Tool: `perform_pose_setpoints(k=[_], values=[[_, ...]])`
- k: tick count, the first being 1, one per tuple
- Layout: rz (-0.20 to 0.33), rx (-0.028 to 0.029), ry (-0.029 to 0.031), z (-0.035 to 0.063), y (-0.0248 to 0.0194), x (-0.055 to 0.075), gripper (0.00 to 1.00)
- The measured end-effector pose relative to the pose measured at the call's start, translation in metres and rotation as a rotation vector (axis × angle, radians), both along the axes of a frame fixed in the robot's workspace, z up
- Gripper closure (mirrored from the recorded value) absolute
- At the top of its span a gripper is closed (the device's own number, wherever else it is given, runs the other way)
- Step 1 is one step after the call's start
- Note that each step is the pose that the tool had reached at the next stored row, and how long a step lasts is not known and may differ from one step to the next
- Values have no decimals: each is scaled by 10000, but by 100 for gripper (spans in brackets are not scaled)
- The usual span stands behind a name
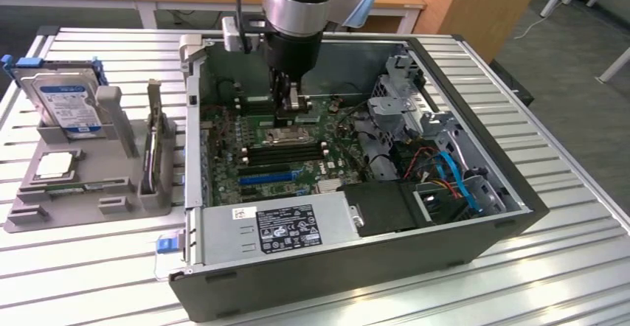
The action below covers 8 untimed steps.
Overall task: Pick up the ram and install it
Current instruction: 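Insert the ram into the slot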
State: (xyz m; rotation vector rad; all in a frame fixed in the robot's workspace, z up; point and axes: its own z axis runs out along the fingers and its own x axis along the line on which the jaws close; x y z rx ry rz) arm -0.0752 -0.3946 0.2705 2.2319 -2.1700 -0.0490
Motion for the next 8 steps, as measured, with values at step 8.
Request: perform_pose_setpoints(k=[8], values=[[1, 2, -9, -74, -3, 0, 86]])
